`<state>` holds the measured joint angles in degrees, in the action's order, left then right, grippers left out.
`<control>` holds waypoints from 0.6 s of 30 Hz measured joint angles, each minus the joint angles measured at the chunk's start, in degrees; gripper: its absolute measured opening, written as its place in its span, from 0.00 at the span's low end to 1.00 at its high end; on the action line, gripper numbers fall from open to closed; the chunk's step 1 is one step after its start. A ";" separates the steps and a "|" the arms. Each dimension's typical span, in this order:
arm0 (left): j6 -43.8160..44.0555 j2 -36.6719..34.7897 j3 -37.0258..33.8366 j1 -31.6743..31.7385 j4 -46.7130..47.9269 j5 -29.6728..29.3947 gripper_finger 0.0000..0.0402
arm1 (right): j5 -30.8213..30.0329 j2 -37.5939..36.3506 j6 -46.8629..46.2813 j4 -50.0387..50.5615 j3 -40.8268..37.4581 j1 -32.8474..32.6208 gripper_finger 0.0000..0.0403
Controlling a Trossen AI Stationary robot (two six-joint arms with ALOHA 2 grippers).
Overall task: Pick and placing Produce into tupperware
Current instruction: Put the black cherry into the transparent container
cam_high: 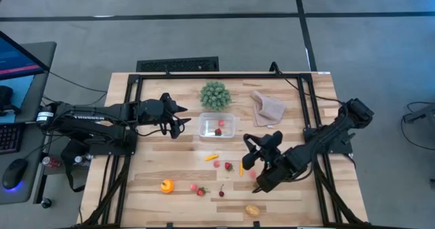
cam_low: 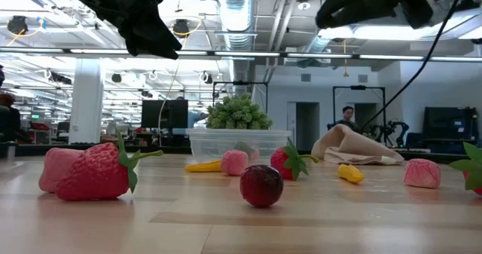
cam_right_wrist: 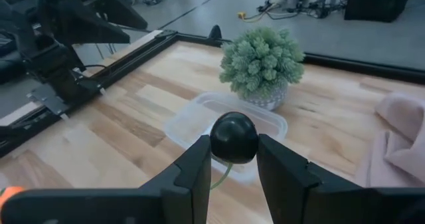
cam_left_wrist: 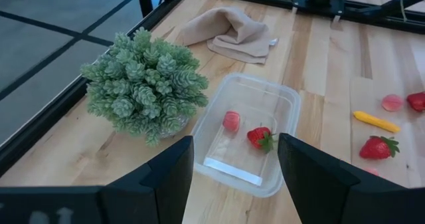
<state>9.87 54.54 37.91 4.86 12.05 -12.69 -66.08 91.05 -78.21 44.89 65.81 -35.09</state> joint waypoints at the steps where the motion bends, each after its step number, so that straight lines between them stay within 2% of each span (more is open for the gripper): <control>1: 0.00 0.00 0.00 0.00 0.00 0.00 0.52 | 0.04 0.00 1.07 -0.64 0.10 0.18 0.27; 6: -0.60 0.00 0.00 0.00 0.13 0.03 0.52 | 0.62 -0.02 7.53 -4.60 0.42 1.34 0.27; 18: -1.84 0.00 0.00 0.00 0.68 0.04 0.52 | 7.45 -0.02 26.22 -16.41 0.42 6.92 0.27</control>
<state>8.03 54.54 37.91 4.86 12.73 -12.64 -58.63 91.02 -51.99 28.47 66.23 -28.17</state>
